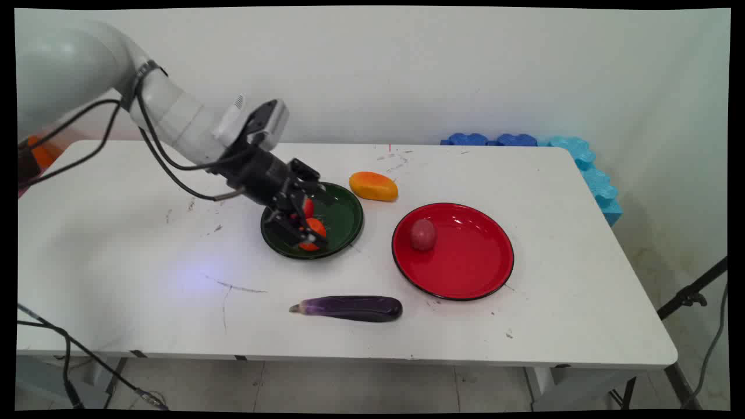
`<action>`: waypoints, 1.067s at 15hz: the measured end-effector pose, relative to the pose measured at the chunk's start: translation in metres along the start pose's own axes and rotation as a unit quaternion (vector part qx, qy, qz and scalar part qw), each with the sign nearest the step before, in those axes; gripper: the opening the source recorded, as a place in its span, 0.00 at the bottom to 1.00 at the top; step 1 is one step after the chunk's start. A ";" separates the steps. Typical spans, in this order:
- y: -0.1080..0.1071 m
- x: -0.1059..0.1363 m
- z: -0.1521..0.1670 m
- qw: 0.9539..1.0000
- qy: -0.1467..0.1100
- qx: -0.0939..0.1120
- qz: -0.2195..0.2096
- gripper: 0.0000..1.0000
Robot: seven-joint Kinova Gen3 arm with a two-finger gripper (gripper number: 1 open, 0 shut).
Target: Pick up the mandarin from the green plate
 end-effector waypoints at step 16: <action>-0.071 -0.047 0.029 0.994 -0.099 -0.007 0.055 1.00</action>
